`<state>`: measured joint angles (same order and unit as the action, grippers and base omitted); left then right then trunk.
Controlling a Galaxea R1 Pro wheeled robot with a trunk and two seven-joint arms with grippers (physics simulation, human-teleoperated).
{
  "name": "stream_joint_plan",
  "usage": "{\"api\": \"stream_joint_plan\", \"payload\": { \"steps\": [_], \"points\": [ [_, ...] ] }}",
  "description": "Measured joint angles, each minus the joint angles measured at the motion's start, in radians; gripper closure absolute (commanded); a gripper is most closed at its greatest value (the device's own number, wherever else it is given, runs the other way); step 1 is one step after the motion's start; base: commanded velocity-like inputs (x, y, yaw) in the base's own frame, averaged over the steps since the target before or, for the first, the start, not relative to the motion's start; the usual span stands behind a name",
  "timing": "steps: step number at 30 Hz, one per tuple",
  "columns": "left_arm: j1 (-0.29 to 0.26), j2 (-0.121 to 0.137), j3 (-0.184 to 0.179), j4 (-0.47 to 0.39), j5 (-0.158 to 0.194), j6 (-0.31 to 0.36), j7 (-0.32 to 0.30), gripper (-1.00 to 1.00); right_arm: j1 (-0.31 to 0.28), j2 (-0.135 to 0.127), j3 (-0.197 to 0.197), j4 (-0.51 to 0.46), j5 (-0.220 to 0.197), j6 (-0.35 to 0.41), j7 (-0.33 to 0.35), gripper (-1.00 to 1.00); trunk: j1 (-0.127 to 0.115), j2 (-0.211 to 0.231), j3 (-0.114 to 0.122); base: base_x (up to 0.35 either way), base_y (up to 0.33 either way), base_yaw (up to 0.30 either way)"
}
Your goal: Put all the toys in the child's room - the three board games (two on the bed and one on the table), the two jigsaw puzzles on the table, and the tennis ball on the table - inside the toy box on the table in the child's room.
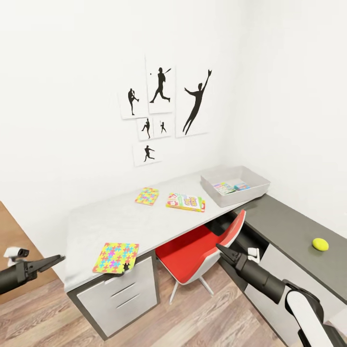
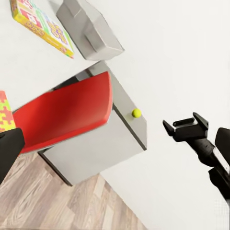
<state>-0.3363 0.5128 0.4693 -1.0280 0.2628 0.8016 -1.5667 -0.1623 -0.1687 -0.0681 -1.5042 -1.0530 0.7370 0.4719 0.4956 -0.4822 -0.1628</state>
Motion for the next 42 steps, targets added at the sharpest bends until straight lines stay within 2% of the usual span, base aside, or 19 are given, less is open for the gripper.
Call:
{"api": "stream_joint_plan", "payload": {
  "steps": [7,19,31,42],
  "points": [
    [-0.001,-0.002,0.004,0.113,0.0,0.014,0.0,-1.0,0.0,0.004,0.02,0.013,-0.004,-0.024,0.001,-1.0,0.0,0.0,0.0,0.0,0.0,0.0],
    [-0.002,-0.005,0.007,0.18,0.003,0.019,0.0,-1.0,0.0,0.006,0.026,0.023,-0.006,-0.027,0.0,-1.0,0.0,0.0,0.0,0.0,0.0,0.0],
    [-0.004,-0.005,0.009,0.216,0.004,0.018,0.063,-1.0,0.0,0.006,0.026,0.024,-0.006,-0.027,0.0,-1.0,0.0,0.0,0.0,0.0,0.0,0.0],
    [-0.007,-0.005,0.037,0.223,0.005,0.016,0.189,-1.0,-0.001,0.006,0.026,0.024,-0.003,-0.027,0.0,-1.0,0.0,0.0,0.0,0.0,0.0,0.0]
  ]
}}
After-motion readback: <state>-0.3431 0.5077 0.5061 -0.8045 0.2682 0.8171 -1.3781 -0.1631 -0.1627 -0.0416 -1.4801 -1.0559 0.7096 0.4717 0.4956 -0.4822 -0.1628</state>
